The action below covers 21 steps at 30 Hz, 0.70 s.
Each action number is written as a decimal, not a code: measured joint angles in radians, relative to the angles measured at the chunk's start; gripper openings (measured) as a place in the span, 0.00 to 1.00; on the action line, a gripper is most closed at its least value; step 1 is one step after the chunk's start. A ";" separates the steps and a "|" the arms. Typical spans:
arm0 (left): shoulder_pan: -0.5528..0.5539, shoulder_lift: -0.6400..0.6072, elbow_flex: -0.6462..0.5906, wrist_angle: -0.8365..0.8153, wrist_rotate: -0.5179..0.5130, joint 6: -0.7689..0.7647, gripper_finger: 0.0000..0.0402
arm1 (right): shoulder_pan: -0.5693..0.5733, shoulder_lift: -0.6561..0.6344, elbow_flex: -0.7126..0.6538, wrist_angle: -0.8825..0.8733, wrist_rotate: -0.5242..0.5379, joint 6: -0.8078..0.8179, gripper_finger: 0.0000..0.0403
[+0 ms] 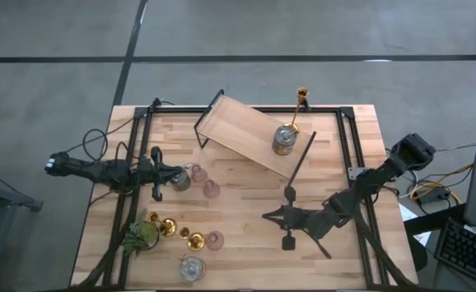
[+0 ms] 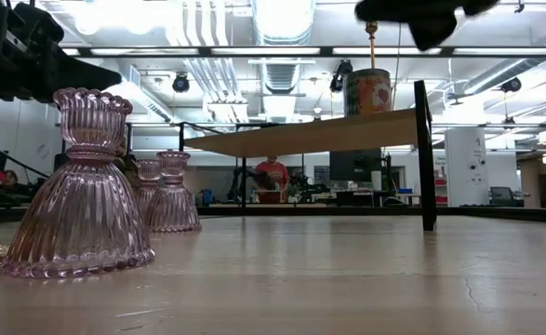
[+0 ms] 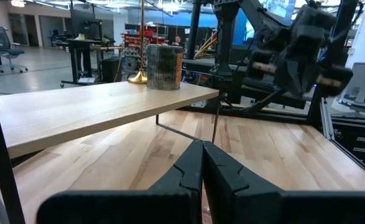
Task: Pick & Place candle stick holders
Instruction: Put the middle pink glass candle holder on the shelf
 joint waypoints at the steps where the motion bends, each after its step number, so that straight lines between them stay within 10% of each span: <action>1: 0.000 0.000 0.000 0.000 0.000 0.000 0.03 | 0.000 -0.025 0.000 -0.018 0.000 -0.004 0.02; 21: 0.000 0.000 0.000 0.000 0.000 0.000 0.03 | 0.014 -0.589 -0.265 -0.223 -0.002 0.086 0.02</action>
